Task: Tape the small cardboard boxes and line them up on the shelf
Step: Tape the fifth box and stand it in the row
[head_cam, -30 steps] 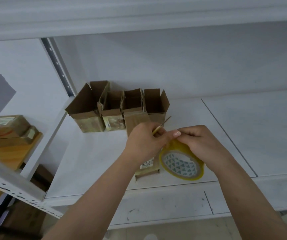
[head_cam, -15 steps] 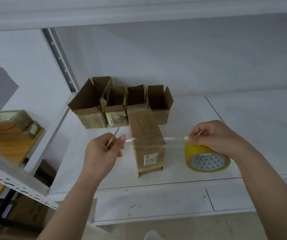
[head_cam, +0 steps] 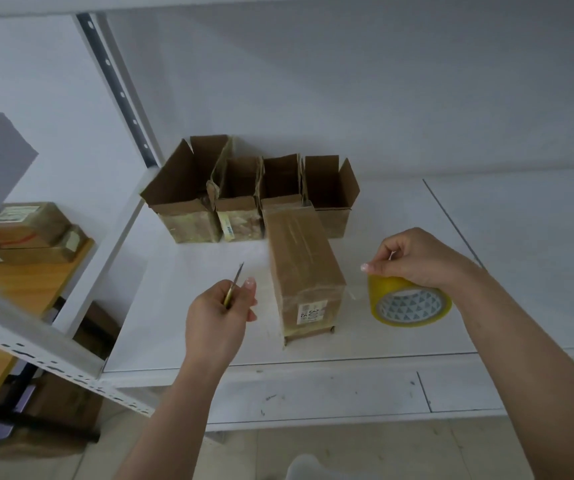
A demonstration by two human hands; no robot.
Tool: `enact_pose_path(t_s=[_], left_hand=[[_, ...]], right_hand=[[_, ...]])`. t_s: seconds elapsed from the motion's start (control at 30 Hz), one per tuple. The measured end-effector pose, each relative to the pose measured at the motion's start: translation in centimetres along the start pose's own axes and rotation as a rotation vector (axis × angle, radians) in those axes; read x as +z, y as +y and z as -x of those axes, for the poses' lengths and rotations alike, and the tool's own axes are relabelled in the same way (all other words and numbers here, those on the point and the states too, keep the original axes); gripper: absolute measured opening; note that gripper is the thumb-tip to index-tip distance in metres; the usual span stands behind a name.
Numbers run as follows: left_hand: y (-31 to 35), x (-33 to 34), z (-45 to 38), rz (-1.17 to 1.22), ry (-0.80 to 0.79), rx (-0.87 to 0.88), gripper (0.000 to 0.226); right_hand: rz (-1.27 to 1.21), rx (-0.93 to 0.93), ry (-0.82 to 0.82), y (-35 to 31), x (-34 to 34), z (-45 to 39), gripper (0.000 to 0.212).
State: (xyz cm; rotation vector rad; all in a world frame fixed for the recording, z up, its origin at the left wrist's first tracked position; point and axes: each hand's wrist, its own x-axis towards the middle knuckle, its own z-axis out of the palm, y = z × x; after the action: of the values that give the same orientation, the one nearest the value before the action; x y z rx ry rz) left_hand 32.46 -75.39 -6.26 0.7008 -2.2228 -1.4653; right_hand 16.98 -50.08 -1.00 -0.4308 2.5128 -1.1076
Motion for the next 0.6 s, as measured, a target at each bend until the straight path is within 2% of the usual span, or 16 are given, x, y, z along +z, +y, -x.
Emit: enact_pose_path(t_s=[0.27,0.37,0.53,0.6], left_hand=[[-2.2,5.0,1.7,0.313,-0.096,-0.253,0.049],[-2.1,5.6,1.9,0.302,-0.154,-0.25,0.056],[-3.0,6.1,2.7,0.257,-0.259,-0.358,0.065],[-3.2,5.6,2.4,0.251,-0.295,-0.348,0.061]], right_hand=[[-0.085,0.051,-0.043,1.5,4.7,-0.7,0.024],[-0.117,0.071,-0.04,1.8,4.6,-0.7,0.022],[-0.187,0.074,-0.05,1.9,4.9,0.0,0.022],[-0.2,0.062,-0.044,1.8,5.0,0.3,0.022]])
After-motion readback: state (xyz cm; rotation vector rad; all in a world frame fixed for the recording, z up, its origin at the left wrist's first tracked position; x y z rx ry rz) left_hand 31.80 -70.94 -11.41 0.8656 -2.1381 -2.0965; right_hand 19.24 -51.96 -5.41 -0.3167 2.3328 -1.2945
